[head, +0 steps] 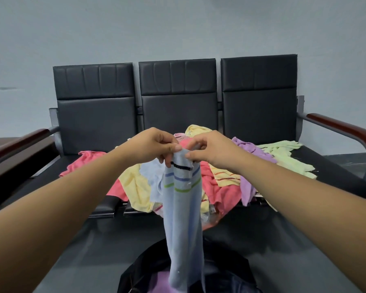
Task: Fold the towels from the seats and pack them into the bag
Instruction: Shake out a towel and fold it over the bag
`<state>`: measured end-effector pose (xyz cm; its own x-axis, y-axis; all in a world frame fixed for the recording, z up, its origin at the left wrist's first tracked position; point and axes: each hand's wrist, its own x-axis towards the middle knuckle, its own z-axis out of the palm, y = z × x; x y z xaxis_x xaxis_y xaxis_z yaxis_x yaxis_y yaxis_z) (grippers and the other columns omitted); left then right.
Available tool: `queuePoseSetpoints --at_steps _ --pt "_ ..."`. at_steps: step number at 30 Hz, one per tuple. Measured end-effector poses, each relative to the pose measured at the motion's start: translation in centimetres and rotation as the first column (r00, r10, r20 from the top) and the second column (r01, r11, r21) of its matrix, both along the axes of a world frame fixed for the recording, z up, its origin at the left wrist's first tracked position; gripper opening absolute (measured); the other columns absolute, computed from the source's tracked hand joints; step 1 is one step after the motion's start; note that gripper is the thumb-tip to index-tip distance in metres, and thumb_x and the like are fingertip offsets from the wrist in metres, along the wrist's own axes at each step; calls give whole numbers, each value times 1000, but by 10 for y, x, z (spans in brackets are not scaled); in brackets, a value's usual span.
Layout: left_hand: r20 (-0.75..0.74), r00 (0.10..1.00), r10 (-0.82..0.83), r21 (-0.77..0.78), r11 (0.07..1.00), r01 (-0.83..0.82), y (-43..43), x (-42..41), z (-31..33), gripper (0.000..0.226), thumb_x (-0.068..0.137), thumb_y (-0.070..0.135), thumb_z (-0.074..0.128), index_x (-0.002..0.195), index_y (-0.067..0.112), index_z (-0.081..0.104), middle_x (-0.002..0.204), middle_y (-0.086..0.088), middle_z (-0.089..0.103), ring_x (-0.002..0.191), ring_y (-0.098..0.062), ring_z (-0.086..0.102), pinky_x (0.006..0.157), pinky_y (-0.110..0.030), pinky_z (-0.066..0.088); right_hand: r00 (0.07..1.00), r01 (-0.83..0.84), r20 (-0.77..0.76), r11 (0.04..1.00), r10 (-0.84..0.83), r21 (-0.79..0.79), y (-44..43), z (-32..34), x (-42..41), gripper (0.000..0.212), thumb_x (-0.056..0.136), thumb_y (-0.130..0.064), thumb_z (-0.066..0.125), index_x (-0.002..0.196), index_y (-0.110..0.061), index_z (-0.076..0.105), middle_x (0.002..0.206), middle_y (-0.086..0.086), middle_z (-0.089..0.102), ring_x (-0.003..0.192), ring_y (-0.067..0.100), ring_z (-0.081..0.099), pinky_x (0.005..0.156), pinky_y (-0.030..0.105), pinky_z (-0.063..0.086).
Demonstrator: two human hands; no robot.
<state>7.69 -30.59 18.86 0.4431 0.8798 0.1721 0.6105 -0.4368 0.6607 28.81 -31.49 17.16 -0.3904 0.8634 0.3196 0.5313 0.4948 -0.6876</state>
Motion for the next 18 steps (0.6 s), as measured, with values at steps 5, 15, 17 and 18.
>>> queuePoseSetpoints --at_steps 5,15,17,18 --pt "-107 994 -27 -48 999 22 3 0 -9 25 99 30 63 92 7 70 71 -7 74 64 -5 62 66 -18 50 996 7 -85 1000 -7 -4 1 -4 7 7 91 -7 72 84 -9 73 80 9 73 70 9 66 72 23 57" --pt "-230 967 106 -91 987 -130 9 -41 -29 41 79 64 72 78 23 73 85 0 69 82 -11 63 87 -35 52 892 110 411 972 -188 206 16 -5 44 17 106 -22 46 103 -7 54 92 3 60 80 17 53 66 30 39" --pt "-52 991 120 -124 984 -125 8 -34 -17 35 85 48 76 86 13 76 90 -6 76 90 -17 74 91 -32 58 906 190 349 967 -239 170 22 -9 51 14 106 -22 46 101 -11 53 90 2 60 81 22 55 67 33 41" --pt "-35 990 140 -90 986 -142 10 -29 -10 30 87 39 77 86 9 76 87 -6 77 87 -15 75 87 -28 59 919 229 290 960 -267 159 25 -8 52 12 105 -21 48 99 -13 54 88 -1 60 81 20 55 64 30 41"
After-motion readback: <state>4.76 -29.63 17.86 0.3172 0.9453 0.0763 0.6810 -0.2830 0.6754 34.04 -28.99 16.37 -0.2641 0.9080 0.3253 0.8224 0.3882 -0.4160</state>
